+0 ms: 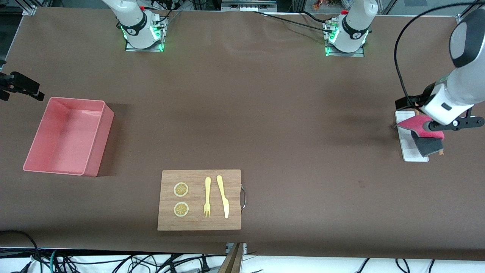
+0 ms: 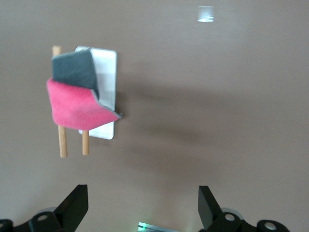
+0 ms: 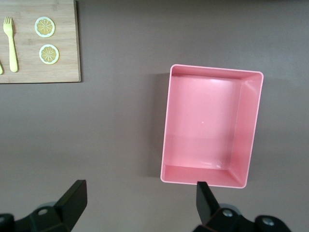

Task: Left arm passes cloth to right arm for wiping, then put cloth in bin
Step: 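Reach the left gripper down to the pink-grey cloth on the stand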

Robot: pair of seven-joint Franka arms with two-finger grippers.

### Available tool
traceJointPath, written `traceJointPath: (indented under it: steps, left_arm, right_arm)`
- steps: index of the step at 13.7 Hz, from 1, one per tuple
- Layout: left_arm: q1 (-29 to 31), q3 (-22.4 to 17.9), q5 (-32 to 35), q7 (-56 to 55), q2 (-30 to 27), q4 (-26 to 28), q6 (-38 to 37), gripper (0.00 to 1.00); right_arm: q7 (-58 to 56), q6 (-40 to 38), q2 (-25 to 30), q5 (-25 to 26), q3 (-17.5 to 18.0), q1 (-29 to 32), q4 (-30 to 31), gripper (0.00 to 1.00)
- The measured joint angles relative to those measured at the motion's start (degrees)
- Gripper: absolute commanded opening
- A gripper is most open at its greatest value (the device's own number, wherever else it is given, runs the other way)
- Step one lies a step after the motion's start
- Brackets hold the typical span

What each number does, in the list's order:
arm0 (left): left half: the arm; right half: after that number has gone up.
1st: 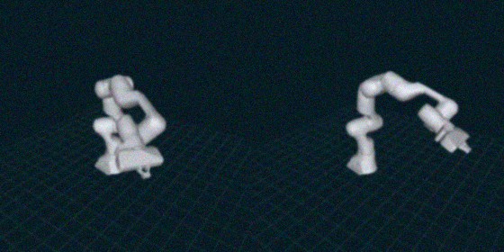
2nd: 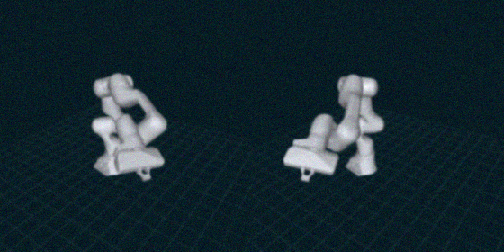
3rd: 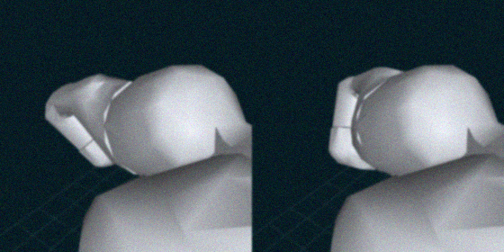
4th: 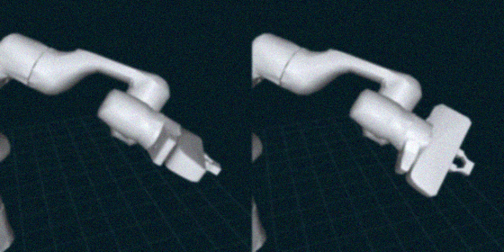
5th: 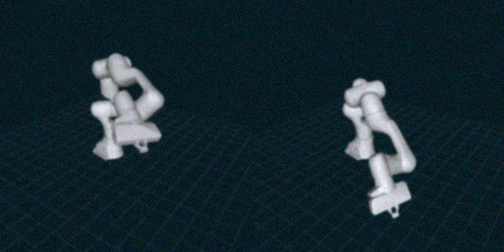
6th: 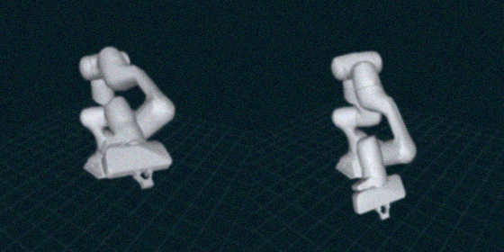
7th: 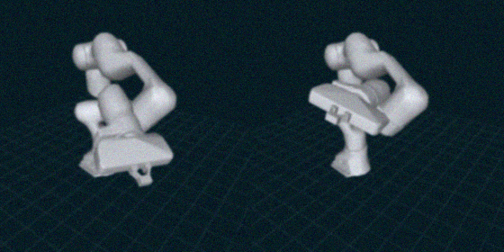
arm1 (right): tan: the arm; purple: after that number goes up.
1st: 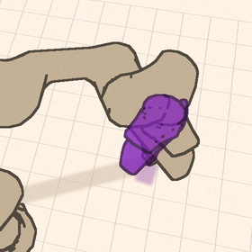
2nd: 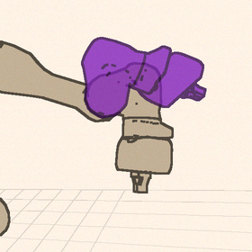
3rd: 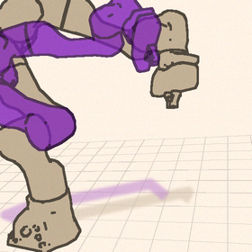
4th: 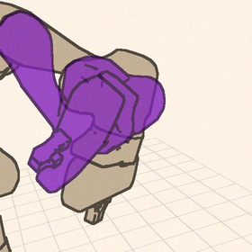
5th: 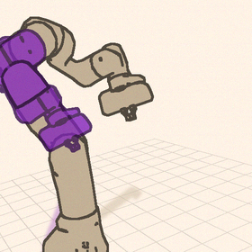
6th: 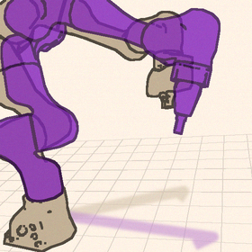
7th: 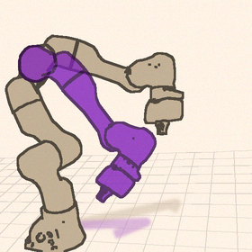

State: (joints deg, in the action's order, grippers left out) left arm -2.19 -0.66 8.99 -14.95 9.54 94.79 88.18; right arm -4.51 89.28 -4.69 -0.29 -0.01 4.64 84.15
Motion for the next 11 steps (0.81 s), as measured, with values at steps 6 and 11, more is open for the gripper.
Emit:
traceJointPath:
  steps: [6, 11]
  left_arm:
    - [-0.97, 0.78, 15.69, -24.20, 3.42, 11.27, 8.80, 1.00]
    - [-5.42, 3.23, 33.60, -55.99, 6.88, 23.37, 11.11, 1.00]
  right_arm:
    - [0.00, 0.01, 0.00, 0.00, 0.00, 0.00, 0.00, 1.00]
    - [0.00, 0.01, -0.01, 0.00, 0.00, 0.00, 0.00, 1.00]
